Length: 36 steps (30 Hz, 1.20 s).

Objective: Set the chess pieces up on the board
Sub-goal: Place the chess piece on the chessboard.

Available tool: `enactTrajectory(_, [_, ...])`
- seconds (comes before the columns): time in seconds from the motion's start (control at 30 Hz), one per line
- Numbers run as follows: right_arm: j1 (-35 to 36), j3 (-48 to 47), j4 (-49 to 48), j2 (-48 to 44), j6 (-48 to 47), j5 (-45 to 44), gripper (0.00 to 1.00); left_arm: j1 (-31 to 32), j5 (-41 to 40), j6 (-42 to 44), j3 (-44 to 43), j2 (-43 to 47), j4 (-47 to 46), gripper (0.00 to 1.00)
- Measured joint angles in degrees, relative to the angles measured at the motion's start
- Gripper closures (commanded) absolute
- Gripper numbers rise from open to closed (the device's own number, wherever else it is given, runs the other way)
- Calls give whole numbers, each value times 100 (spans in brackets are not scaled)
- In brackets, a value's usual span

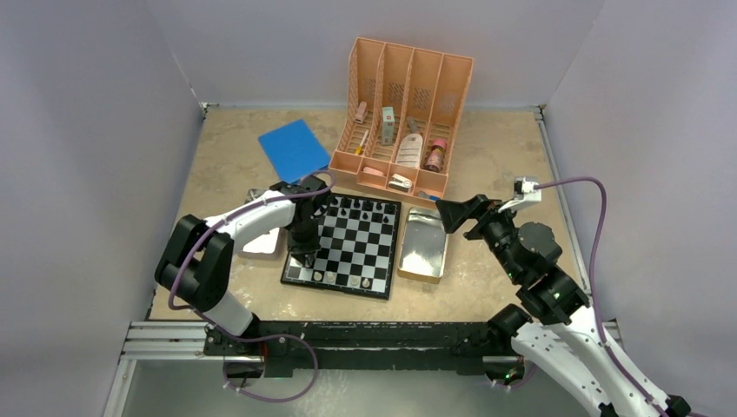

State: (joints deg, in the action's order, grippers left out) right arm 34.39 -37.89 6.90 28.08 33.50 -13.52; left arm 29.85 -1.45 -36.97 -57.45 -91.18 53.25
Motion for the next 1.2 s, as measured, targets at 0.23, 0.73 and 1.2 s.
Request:
enactTrajectory(0.23, [0, 0, -4, 35, 0, 0, 3, 0, -37, 2, 0, 0, 76, 85])
enactTrajectory(0.73, [0, 0, -13, 35, 0, 0, 3, 0, -33, 9, 9, -4, 2, 85])
enactTrajectory(1.2, [0, 0, -17, 35, 0, 0, 3, 0, -35, 9, 9, -66, -48, 85])
